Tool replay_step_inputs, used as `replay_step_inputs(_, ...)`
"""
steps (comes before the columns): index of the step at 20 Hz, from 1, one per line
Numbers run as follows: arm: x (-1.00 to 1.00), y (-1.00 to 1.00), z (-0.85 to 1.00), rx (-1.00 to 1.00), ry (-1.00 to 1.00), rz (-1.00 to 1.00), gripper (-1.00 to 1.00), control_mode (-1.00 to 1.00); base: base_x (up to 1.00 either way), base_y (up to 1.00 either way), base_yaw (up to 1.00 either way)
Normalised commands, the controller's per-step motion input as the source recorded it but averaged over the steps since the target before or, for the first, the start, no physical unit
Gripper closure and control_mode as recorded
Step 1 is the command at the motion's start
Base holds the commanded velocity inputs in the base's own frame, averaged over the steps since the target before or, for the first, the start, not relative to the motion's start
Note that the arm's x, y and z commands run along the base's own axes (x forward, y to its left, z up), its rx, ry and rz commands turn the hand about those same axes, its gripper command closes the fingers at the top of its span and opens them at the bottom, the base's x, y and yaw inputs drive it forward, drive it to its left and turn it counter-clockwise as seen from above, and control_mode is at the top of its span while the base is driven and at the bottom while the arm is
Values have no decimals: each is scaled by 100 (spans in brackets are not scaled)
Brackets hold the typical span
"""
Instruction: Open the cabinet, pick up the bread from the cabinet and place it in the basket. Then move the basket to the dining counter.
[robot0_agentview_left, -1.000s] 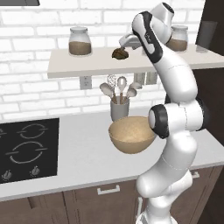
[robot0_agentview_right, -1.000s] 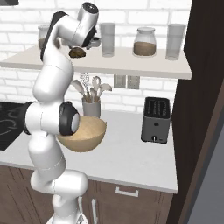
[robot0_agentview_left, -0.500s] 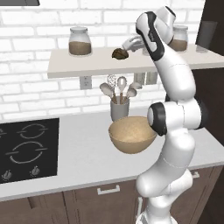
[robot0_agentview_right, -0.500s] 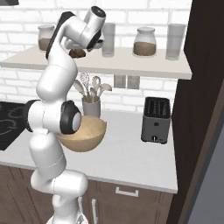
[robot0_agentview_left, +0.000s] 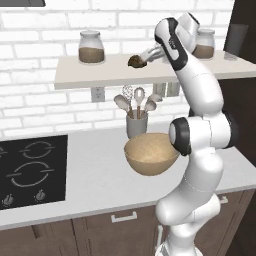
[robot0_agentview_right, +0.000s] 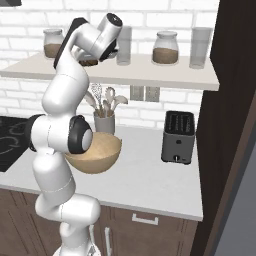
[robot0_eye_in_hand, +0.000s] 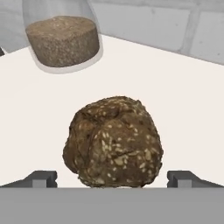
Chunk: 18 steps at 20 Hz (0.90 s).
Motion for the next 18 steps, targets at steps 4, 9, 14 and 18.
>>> replay_step_inputs(4,37,1,-1,0,0,3,-100,-100,0,0,0)
replay_step_inputs(9,40,0,0,0,0,4,-100,-100,0,0,0)
replay_step_inputs(14,30,0,0,0,2,5,-100,-100,0,0,0)
replay_step_inputs(18,26,0,0,0,0,4,-100,-100,0,0,0)
